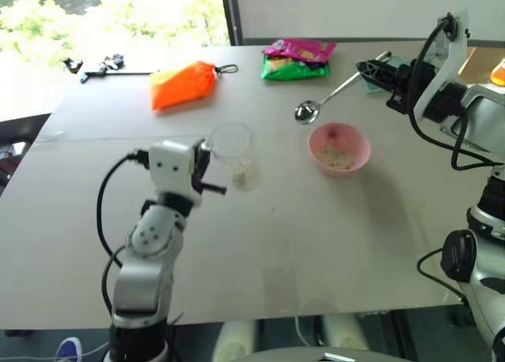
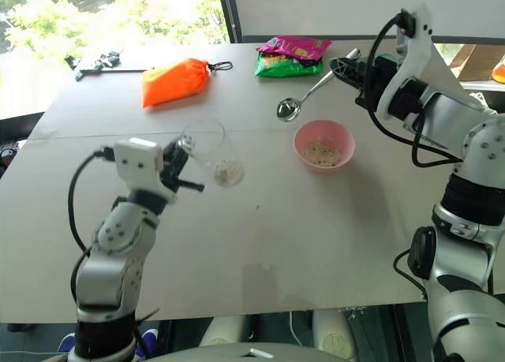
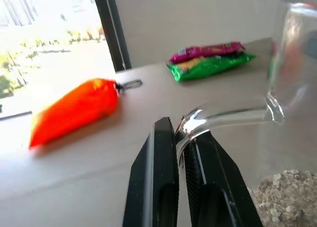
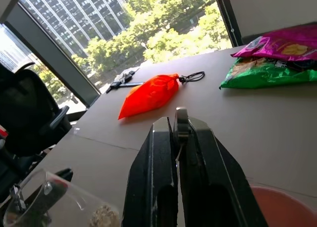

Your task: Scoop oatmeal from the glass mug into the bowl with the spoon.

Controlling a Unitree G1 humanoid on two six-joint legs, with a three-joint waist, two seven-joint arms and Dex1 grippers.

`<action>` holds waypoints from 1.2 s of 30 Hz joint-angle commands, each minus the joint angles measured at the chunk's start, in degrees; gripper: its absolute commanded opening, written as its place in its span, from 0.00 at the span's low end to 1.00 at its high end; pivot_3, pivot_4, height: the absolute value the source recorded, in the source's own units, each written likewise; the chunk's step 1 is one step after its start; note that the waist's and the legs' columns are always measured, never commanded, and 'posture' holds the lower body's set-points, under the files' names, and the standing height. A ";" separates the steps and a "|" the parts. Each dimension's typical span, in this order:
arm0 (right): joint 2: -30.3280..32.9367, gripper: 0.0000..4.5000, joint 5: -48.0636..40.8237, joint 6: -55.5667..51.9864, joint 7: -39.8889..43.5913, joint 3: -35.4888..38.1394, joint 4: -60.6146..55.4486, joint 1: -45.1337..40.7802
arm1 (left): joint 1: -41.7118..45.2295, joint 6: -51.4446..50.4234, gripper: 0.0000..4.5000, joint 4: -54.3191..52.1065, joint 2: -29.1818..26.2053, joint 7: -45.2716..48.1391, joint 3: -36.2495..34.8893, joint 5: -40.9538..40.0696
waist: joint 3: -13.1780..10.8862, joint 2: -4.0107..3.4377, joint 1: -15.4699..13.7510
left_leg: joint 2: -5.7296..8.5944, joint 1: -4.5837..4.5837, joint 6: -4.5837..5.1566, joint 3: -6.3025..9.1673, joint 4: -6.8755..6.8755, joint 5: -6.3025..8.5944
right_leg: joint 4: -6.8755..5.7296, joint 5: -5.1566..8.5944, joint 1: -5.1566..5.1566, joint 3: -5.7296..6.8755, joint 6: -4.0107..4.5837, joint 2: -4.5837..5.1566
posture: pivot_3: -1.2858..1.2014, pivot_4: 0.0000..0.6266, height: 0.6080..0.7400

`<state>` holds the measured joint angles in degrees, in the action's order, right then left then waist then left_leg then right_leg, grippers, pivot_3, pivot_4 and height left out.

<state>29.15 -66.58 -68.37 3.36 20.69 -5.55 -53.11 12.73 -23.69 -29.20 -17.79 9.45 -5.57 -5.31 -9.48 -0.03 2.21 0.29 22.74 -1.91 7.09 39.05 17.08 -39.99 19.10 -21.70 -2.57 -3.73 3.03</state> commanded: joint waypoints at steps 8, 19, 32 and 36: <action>6.91 0.00 9.54 9.03 7.88 -2.15 5.16 -14.39 | 27.94 25.78 0.02 40.71 -4.62 6.80 9.57 9.87 | -0.04 0.01 0.44 | 0.06 0.08 -0.02 -0.04 -0.12 -0.01 | 0.11 0.00 -0.13 -0.03 -0.01 0.05 | 0.52 0.24 1.00; 1.69 0.00 9.06 5.08 5.56 -5.18 -3.61 -11.42 | 39.53 35.49 0.02 61.13 2.19 4.01 10.13 11.23 | -0.03 0.02 0.48 | 0.07 0.20 -0.02 0.04 -0.40 -0.01 | 0.12 0.00 -0.15 0.06 -0.01 0.16 | 0.52 0.24 1.00; 3.19 0.00 24.30 10.26 10.85 -20.23 -9.82 -5.51 | 40.64 34.12 0.02 59.07 5.79 3.48 9.97 10.92 | -0.03 0.02 0.95 | 0.14 0.23 -0.02 0.16 -0.31 -0.02 | 0.11 0.01 -0.15 0.14 -0.01 0.19 | 0.52 0.24 1.00; 3.33 0.00 33.25 14.67 12.82 -28.74 -9.55 -4.55 | 40.51 35.34 0.02 59.22 5.87 2.51 11.28 12.97 | -0.03 0.02 1.73 | 0.16 0.23 -0.03 0.17 -0.23 -0.02 | 0.11 0.01 -0.16 0.14 -0.02 0.19 | 0.52 0.24 1.00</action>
<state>31.92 -37.32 -56.88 15.20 -6.04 -13.01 -57.32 51.92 9.33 33.27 -11.86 13.23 5.30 6.67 -9.51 -0.02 3.94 0.45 22.97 -1.93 7.26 38.85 17.06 -39.88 19.11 -21.86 -2.43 -3.75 3.22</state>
